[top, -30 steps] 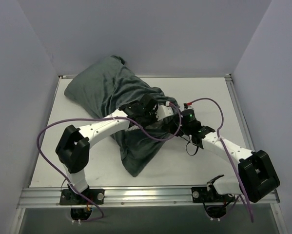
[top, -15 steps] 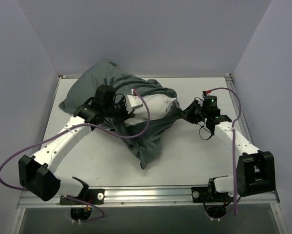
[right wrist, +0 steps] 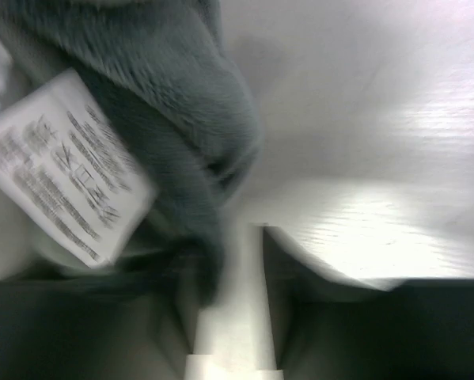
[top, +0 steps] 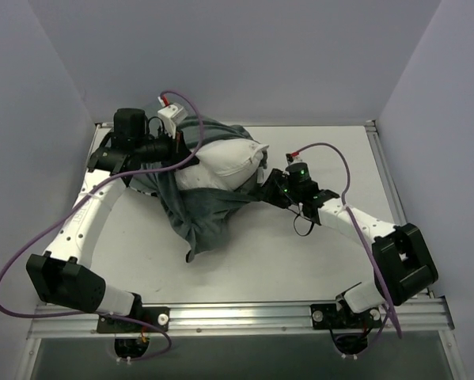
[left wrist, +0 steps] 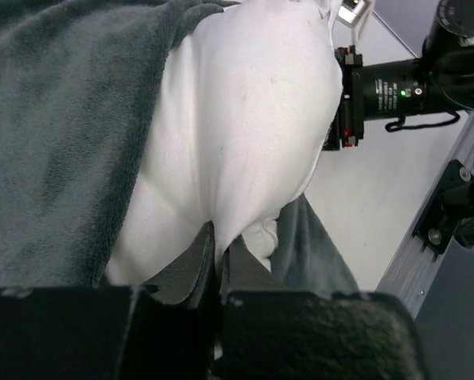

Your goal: Remove the pillowcase from the pillow

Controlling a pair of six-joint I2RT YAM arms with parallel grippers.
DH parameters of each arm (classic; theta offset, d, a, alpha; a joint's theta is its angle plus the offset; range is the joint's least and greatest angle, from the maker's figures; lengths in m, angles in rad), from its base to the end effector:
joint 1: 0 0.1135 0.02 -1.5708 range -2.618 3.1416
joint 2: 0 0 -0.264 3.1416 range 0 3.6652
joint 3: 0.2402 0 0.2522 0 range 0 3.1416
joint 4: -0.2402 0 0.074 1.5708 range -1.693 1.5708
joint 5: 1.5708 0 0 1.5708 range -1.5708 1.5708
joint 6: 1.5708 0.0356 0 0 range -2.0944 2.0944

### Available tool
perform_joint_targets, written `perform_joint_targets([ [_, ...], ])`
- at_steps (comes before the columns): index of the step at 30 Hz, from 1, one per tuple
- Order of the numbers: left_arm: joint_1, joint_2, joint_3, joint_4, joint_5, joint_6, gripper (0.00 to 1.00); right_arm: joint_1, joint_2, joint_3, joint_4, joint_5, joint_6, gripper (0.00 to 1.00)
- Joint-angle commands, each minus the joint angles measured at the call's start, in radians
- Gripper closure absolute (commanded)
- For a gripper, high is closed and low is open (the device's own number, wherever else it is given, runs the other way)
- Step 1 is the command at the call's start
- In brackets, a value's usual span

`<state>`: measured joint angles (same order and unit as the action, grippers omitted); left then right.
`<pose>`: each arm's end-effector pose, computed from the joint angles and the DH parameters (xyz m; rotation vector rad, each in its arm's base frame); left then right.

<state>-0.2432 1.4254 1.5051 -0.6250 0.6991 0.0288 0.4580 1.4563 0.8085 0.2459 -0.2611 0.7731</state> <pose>0.2931 -0.0963 0.4015 0.6934 1.9703 -0.8648 0.2840 0.1502 0.2334 0.1499 2.1103 1.0310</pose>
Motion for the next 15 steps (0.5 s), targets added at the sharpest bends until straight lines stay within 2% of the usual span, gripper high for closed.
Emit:
perform_joint_targets([
  [1, 0.002, -0.025, 0.077, 0.166, -0.122, -0.060, 0.98, -0.001, -0.016, 0.085, -0.189, 0.191, -0.130, 0.57],
  [4, -0.005, -0.029, 0.024, 0.201, -0.194, -0.063, 0.98, 0.015, -0.121, 0.216, -0.341, 0.247, -0.225, 0.28],
  [5, -0.007, -0.029, 0.006, 0.205, -0.200, -0.063, 0.98, 0.016, -0.154, 0.242, -0.370, 0.258, -0.245, 0.25],
  [8, -0.031, -0.013, 0.012, 0.205, -0.217, -0.061, 0.98, 0.085, -0.255, 0.309, -0.419, 0.317, -0.305, 0.20],
  [10, -0.068, 0.001, 0.035, 0.194, -0.249, -0.052, 0.98, 0.207, -0.280, 0.311, -0.381, 0.345, -0.290, 0.20],
  [12, -0.082, 0.013, 0.058, 0.189, -0.262, -0.053, 0.98, 0.342, -0.251, 0.314, -0.328, 0.400, -0.276, 0.19],
  [15, -0.085, 0.018, 0.069, 0.186, -0.257, -0.067, 0.98, 0.438, -0.171, 0.377, -0.292, 0.493, -0.268, 0.17],
])
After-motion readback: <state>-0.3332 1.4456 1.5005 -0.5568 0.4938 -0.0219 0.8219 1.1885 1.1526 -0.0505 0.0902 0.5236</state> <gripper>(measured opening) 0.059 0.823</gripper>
